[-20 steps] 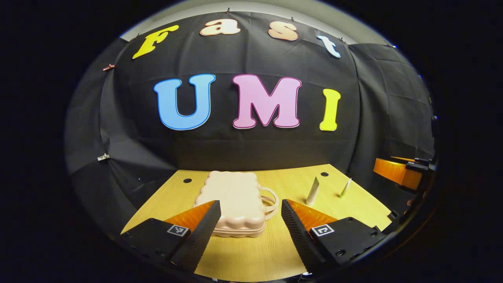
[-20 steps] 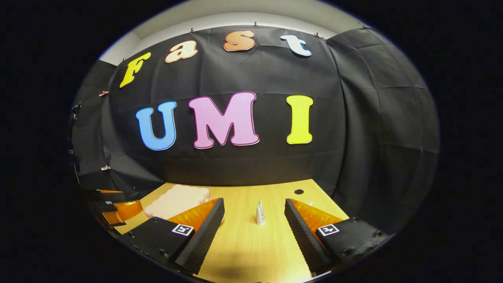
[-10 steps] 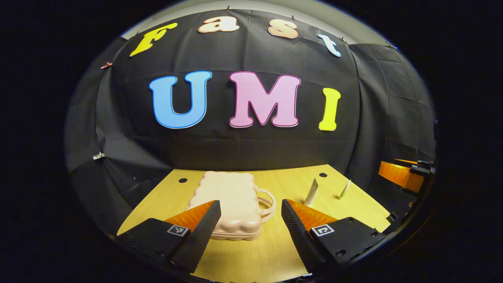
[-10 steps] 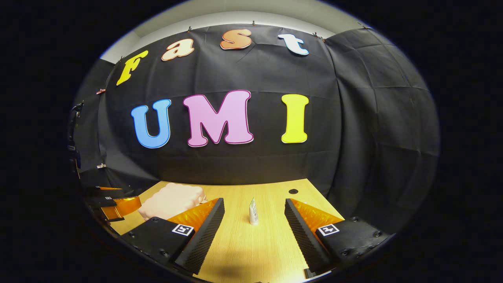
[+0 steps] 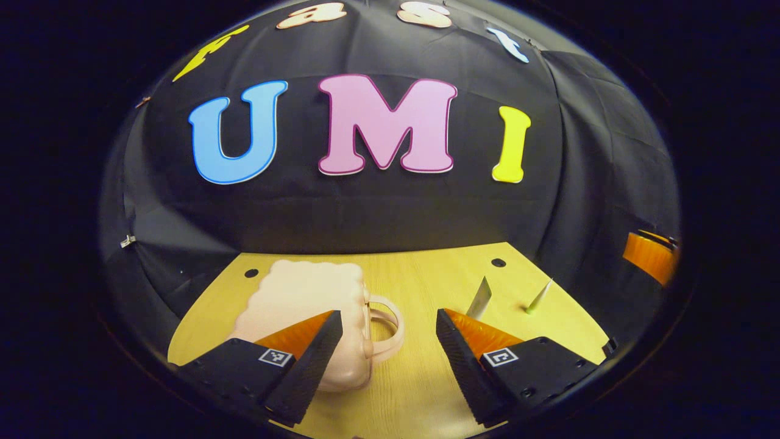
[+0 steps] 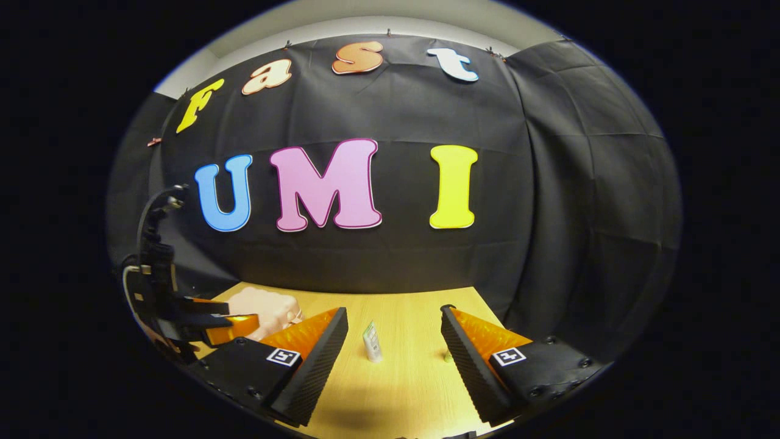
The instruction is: First open the suitcase, pack the skin care products into it, and then close the suitcase.
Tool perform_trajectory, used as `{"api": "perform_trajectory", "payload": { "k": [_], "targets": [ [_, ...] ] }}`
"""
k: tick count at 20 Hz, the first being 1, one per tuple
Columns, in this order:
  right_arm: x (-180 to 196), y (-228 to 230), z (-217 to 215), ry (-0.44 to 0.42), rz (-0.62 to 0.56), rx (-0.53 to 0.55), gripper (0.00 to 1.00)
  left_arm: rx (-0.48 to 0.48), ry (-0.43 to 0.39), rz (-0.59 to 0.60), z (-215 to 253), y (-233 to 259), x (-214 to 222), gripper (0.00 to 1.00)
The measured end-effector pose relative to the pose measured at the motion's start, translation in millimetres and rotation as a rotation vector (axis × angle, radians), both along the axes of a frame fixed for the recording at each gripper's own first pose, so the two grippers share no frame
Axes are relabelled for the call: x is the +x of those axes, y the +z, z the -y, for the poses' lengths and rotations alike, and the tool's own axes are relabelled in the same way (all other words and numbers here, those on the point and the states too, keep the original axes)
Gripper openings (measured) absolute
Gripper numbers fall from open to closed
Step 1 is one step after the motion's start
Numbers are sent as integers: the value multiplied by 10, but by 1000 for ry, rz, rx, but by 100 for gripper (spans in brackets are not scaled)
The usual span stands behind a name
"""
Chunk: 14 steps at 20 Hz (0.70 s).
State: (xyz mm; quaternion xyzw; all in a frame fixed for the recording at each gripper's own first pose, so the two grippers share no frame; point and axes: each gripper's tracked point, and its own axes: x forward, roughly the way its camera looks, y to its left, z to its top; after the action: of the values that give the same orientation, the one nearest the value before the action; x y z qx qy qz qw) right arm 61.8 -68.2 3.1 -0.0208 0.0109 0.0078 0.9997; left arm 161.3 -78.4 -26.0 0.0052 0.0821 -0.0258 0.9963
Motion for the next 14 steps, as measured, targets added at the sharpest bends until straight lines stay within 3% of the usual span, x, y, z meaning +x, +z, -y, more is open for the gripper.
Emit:
{"api": "perform_trajectory", "payload": {
  "k": [7,11,14],
  "targets": [
    [239,-391,31,108,-98,-13,98,64,9,-199,272,-791,1029,95],
    [316,-572,160,99,-140,5,98,91,55,-284,279,-1092,1353,93],
    [358,-605,307,75,-144,-7,98,78,76,-327,314,-1269,1490,84]
  ]
}}
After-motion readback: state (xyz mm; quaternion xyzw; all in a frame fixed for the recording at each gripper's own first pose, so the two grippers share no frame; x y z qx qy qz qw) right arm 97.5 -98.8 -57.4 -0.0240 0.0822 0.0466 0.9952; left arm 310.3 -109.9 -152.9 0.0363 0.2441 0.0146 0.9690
